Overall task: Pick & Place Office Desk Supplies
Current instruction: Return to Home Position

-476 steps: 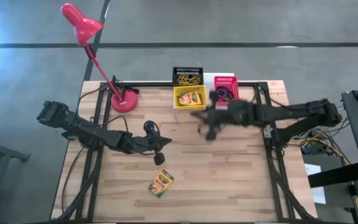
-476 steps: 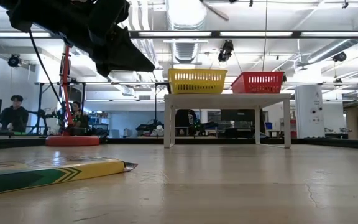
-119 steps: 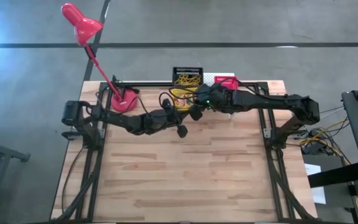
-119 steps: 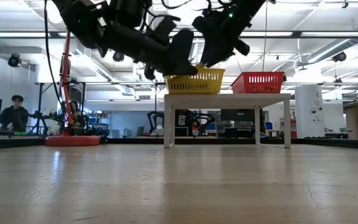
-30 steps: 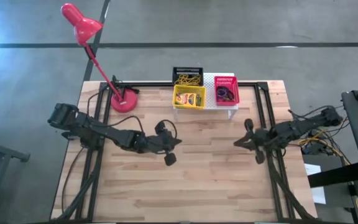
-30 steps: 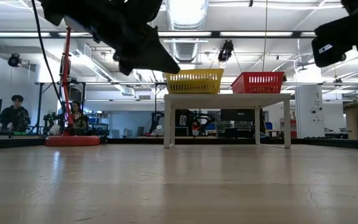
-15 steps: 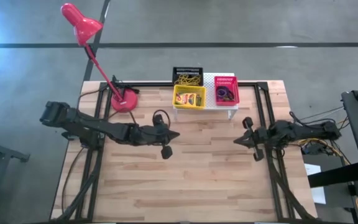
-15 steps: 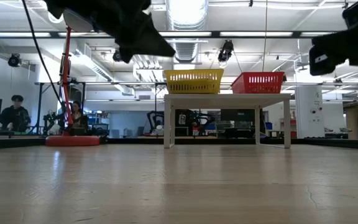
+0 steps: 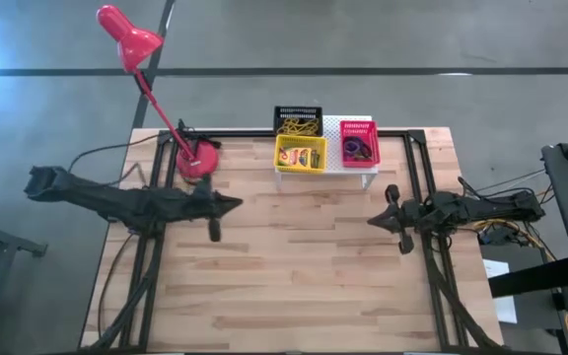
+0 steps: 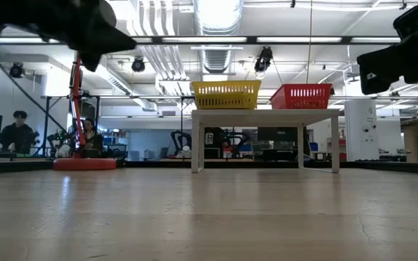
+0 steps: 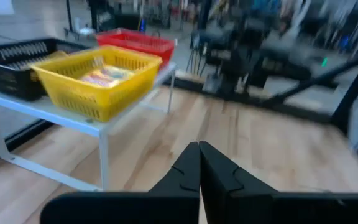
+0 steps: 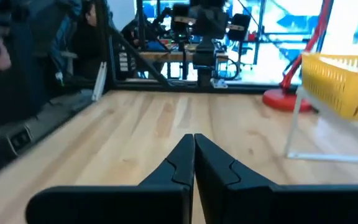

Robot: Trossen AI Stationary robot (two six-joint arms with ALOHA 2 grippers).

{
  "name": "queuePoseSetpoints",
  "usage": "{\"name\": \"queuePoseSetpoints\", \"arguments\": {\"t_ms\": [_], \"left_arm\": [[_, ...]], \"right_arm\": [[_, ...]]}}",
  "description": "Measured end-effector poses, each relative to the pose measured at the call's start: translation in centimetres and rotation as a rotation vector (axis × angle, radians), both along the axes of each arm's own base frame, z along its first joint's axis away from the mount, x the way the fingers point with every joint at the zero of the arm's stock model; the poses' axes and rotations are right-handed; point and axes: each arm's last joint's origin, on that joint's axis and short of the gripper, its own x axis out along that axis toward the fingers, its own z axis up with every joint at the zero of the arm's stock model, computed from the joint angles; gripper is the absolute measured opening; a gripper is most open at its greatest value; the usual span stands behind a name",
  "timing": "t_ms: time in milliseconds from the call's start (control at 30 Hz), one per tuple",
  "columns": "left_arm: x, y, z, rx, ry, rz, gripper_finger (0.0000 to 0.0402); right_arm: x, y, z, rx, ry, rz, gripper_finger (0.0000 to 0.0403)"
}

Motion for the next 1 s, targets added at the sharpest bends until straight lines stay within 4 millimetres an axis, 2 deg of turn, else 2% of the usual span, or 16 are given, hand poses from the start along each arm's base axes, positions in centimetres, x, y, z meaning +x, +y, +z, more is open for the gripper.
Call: {"name": "queuePoseSetpoints", "arguments": {"t_ms": [133,200,300,433,633,867,1000], "left_arm": [[-3.0,0.4,-0.3,-0.079,-0.099,-0.028,0.0001],[-4.2,0.4,-0.9,-0.054,-0.117,-0.076,0.0001],[-5.5,0.6,-1.6,0.024,-0.161,-0.124,0.0001],[-6.7,0.8,-2.0,0.038,-0.227,-0.125,0.0001],[-7.5,0.8,-3.3,0.025,-0.28,-0.167,0.0001],[-7.3,0.8,-5.7,0.0,-0.292,-0.193,0.0001],[-7.3,0.7,-6.0,-0.012,-0.274,-0.234,0.0001]], "right_arm": [[0.0,0.0,0.0,-0.093,-0.009,0.004,0.0008],[0.0,0.0,0.0,-0.105,-0.011,0.004,0.0008],[0.0,0.0,0.0,-0.097,-0.01,0.004,0.0008],[0.0,0.0,0.0,-0.074,-0.007,0.002,0.0008],[0.0,0.0,0.0,-0.074,-0.007,0.003,0.0008],[0.0,0.0,0.0,-0.072,-0.008,0.002,0.0008],[0.0,0.0,0.0,-0.072,-0.008,0.002,0.0008]]}}
